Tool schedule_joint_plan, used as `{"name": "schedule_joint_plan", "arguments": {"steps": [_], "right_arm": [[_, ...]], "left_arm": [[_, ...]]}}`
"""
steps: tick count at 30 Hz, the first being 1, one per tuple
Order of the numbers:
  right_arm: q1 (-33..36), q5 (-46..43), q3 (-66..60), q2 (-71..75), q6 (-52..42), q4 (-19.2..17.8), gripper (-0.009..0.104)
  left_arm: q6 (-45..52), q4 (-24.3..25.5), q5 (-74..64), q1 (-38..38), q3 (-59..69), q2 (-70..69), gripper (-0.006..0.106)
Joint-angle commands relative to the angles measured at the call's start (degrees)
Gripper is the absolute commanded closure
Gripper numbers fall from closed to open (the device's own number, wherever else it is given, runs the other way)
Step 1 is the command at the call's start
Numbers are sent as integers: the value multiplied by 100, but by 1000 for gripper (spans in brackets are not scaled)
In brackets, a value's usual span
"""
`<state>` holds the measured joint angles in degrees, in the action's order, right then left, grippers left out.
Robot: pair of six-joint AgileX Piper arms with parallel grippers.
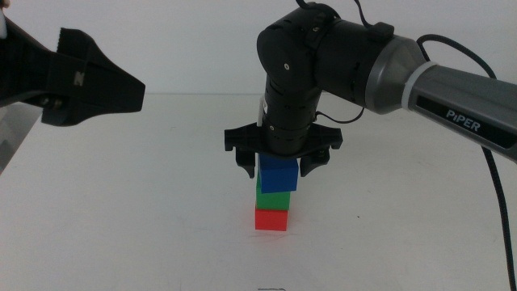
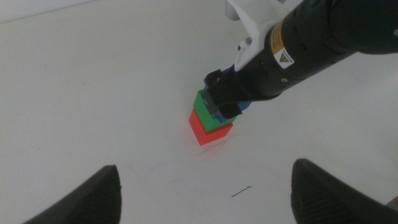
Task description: Stack red cubes first, then green, then blue cubes in a specific spot.
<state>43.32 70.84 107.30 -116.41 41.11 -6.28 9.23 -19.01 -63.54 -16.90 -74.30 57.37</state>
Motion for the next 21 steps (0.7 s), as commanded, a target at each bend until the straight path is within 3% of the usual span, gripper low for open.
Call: {"name": "schedule_joint_plan", "arguments": {"steps": [1, 12, 21], "right_arm": [[-7, 12, 128, 330, -55, -132, 24], [-106, 114, 232, 918, -545, -79, 21], [-954, 203, 103, 2020, -1507, -48, 21]], "left_arm": [[14, -159, 313, -11, -145, -53, 7], [14, -159, 313, -11, -145, -53, 7], [14, -159, 313, -11, -145, -53, 7]]}}
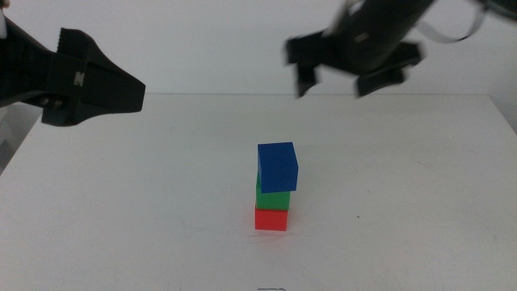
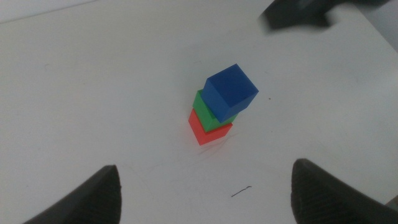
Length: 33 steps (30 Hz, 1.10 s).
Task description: Stack red cubes first, then green, then blue cubes in a specific spot.
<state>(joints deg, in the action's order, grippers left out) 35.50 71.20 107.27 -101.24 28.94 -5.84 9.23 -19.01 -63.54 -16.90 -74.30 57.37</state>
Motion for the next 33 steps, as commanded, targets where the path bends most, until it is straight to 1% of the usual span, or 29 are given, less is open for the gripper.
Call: {"name": "schedule_joint_plan", "arguments": {"steps": [1, 5, 8, 11, 14, 16, 19, 30, 33], "right_arm": [[-322, 5, -10, 696, -479, -52, 21], [-1065, -801, -900, 1604, -1449, 86, 21], [-1773, -1536, -1716, 2325, -1879, 200, 21], [-2546, -2335, -2459, 3045, -2142, 377, 21], [-3138, -3067, -3189, 3624, -2330, 584, 21], [-3406, -3435, -3570, 3913, -2516, 745, 21], [-3584, -3780, -3972, 4192, -2765, 943, 21], [-3573, -3751, -4078, 4196, -2825, 901, 21], [-3573, -3751, -4078, 4196, -2825, 901, 22]], "left_arm": [[14, -159, 313, -11, -145, -53, 7], [14, -159, 313, -11, -145, -53, 7], [14, -159, 313, -11, -145, -53, 7], [14, -159, 313, -11, -145, -53, 7], [14, -159, 313, -11, -145, -53, 7], [14, -159, 313, -11, -145, -53, 7], [14, -159, 313, -11, -145, -53, 7], [14, -156, 313, -11, -145, -53, 7], [-280, 769, 1225, 181, 258, -448, 7]]}}
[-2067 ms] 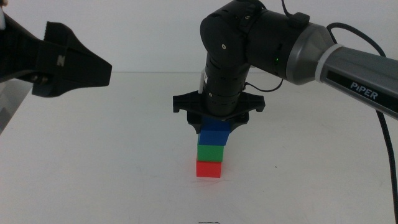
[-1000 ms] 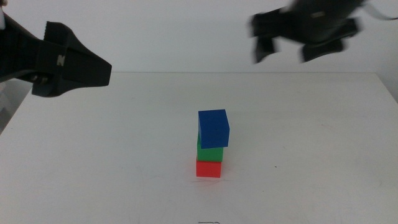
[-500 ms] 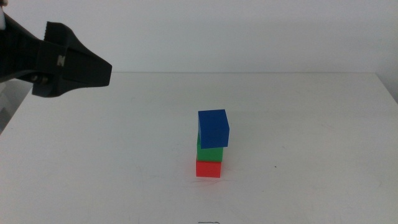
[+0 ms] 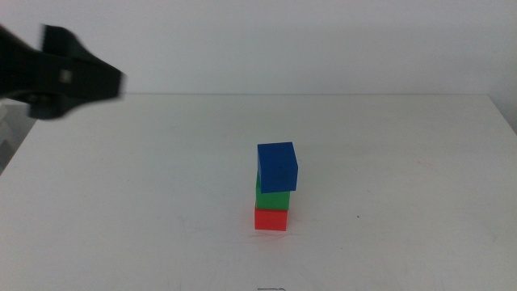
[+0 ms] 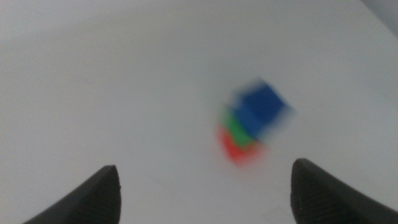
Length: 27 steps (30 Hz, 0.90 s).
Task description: Stack red cubes first, then green, then blue cubes in a specific spot.
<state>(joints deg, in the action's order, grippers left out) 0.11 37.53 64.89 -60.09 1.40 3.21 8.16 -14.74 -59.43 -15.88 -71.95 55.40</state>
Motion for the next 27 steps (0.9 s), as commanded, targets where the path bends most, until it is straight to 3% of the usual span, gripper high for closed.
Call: {"name": "schedule_joint_plan", "arguments": {"steps": [1, 3, 6, 8, 13, 21, 27], "right_arm": [[-34, -383, 160, 82, -71, -4, 22], [-34, -383, 160, 82, -71, -9, 22], [-34, -383, 160, 82, -71, -30, 22], [-34, -383, 160, 82, -71, -30, 22], [-34, -383, 160, 82, -71, -30, 22], [-34, -383, 160, 82, -71, -30, 22], [-34, -488, -50, 163, -71, 53, 22]], "left_arm": [[-331, 761, 1240, 179, 236, -395, 7], [-609, 1566, 2095, 426, 702, -645, 7], [-694, 2236, 2990, 882, 1291, -942, 7], [-699, 2119, 3328, 1221, 1584, -1118, 7], [-699, 1294, 3401, 1710, 2025, -1415, 7], [-699, 1364, 3264, 1735, 2073, -1408, 7], [-699, 1358, 3529, 1735, 2807, -1971, 7]]}}
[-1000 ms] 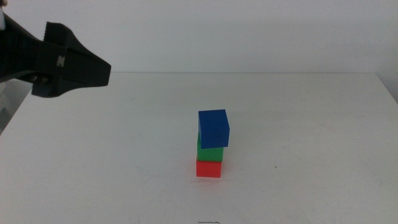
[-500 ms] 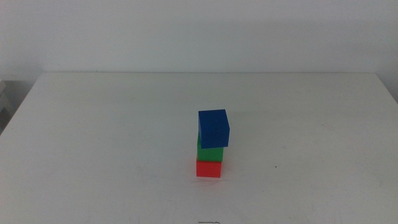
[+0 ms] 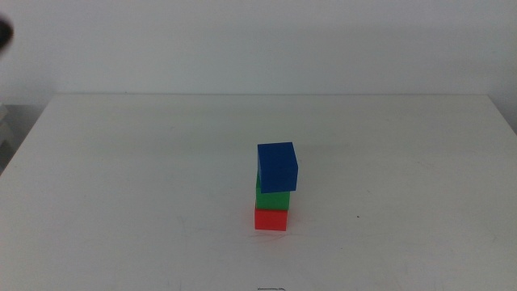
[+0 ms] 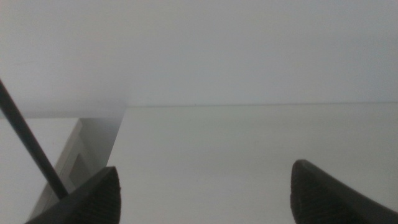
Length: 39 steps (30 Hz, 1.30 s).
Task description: Stack red cubes first, then green, then blue cubes in a specific spot.
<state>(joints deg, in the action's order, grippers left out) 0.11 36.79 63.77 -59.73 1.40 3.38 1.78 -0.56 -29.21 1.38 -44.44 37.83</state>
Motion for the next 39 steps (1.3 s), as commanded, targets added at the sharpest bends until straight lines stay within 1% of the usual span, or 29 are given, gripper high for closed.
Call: {"name": "schedule_joint_plan", "arguments": {"steps": [1, 4, 8, 10, 15, 21, 26, 29, 30, 39], "right_arm": [[-34, -509, -52, 204, -71, 107, 22], [-39, -962, -711, 588, -71, 227, 22], [-39, -1763, -1914, 1444, -71, 212, 22], [-39, -2022, -2496, 1900, -71, 212, 22], [-39, -1934, -3724, 2960, -71, 212, 22], [-39, -1993, -5098, 4056, -71, 138, 22], [-39, -2576, -6087, 5098, -71, -94, 22], [-39, -2927, -6464, 5547, -71, -110, 22], [-39, -2724, -6439, 5666, -71, -145, 22], [-39, -2692, -6439, 5931, -71, -178, 22]], "left_arm": [[-61, -60, 568, 9, 224, -341, 7], [-61, -64, 723, 9, 916, -917, 7], [-61, -64, 733, 9, 1867, -1932, 7], [-61, -64, 731, 9, 2284, -2354, 7], [-61, -64, 732, 9, 3028, -3102, 7], [-61, -64, 734, 9, 3742, -3429, 7], [-61, -64, 747, 9, 4141, -3824, 7], [-56, -64, 795, 9, 4335, -3986, 7], [-56, -64, 837, 9, 4390, -3973, 7], [-40, -70, 1141, 9, 4582, -3972, 7]]}}
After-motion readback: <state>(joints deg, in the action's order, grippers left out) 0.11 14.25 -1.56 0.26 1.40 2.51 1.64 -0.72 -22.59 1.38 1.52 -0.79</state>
